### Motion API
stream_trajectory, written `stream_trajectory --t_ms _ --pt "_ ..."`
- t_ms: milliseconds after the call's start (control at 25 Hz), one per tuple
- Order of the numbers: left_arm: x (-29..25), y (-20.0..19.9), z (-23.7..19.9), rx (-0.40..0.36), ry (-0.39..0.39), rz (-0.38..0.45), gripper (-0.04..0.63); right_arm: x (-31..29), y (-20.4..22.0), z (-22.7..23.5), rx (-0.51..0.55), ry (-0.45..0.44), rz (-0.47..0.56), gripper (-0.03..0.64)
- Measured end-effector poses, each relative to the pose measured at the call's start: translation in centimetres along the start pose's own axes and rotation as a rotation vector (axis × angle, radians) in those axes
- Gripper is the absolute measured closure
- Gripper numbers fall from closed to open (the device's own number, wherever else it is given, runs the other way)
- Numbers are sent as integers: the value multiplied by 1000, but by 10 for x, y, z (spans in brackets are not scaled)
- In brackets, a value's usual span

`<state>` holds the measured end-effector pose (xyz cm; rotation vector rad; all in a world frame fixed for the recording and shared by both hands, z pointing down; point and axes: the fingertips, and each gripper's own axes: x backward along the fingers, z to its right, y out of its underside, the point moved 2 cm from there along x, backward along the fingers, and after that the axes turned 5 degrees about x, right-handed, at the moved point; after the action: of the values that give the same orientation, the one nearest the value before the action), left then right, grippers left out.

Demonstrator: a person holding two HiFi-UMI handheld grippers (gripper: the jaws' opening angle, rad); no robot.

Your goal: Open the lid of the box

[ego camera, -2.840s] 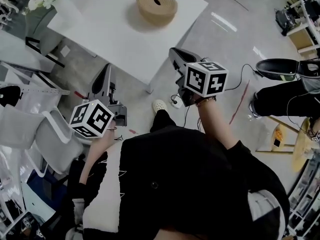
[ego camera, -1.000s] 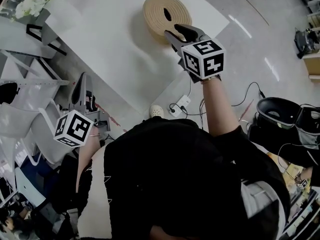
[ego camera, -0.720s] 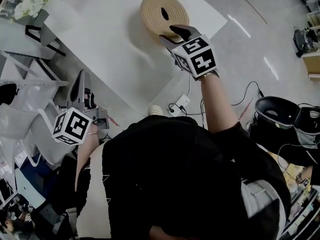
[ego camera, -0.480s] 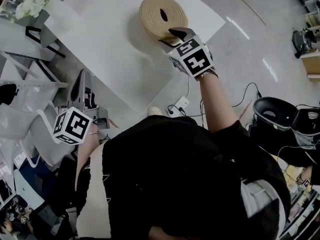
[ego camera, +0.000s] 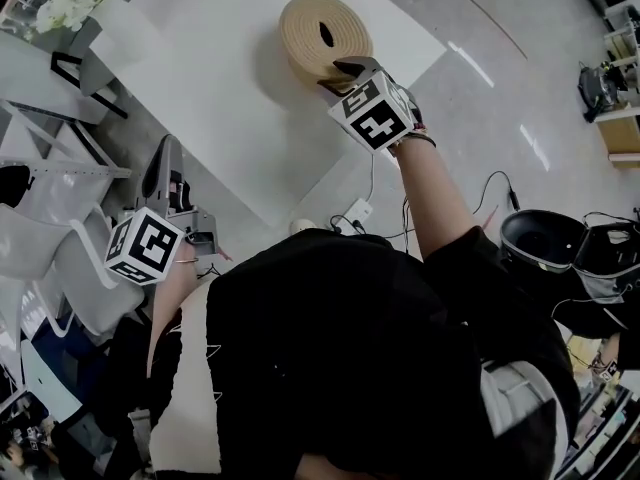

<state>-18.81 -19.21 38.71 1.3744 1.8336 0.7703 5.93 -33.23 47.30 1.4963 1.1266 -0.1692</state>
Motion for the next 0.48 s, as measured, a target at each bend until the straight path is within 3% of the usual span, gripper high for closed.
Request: stream_trajectory --t_ms 480 --pt "-21 4 27 -18 79 -28 584 -5 8 -7 167 16 -57 442"
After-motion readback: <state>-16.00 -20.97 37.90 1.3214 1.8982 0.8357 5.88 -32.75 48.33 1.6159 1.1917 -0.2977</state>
